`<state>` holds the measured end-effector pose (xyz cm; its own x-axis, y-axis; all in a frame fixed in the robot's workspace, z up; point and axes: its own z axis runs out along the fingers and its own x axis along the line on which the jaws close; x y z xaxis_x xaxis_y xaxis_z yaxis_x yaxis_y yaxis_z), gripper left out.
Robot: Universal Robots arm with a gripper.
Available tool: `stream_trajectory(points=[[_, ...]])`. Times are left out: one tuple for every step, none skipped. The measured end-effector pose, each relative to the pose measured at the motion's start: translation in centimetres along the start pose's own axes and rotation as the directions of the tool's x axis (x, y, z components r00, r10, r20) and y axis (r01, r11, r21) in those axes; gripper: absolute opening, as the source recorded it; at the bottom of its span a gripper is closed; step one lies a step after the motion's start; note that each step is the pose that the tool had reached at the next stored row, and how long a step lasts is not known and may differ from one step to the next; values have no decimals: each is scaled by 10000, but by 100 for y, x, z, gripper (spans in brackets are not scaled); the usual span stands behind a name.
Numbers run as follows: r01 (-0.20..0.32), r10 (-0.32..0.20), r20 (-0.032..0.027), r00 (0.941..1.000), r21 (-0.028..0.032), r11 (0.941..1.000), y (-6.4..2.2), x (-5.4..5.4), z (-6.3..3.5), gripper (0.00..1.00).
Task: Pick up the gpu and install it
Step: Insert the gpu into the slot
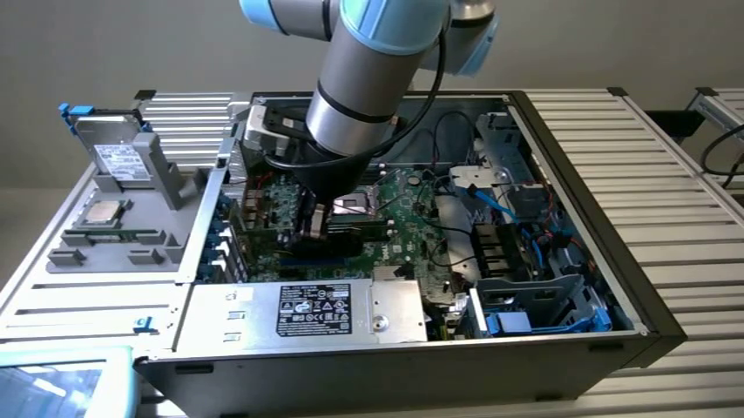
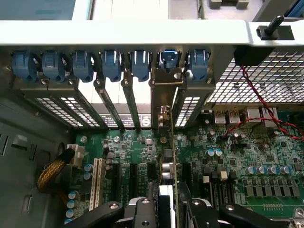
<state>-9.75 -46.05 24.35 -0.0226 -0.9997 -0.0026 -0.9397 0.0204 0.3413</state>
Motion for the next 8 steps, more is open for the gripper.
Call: stream_trajectory(points=[[-1, 1, -1, 10000, -1, 10000, 0, 0, 0, 28], [-4, 4, -1, 10000, -1, 10000, 1, 2, 0, 28], [-20, 20, 4, 10000, -3, 10000, -1, 4, -1, 28], [-45, 45, 13, 10000, -5, 10000, -4, 5, -3, 28], [-57, 57, 19, 10000, -6, 10000, -10, 5, -4, 28], [-61, 61, 22, 10000, -7, 10000, -20, 5, -8, 28], [-60, 60, 22, 10000, -8, 10000, -26, 6, -10, 28], [-60, 60, 22, 10000, -7, 10000, -26, 6, -10, 28]])
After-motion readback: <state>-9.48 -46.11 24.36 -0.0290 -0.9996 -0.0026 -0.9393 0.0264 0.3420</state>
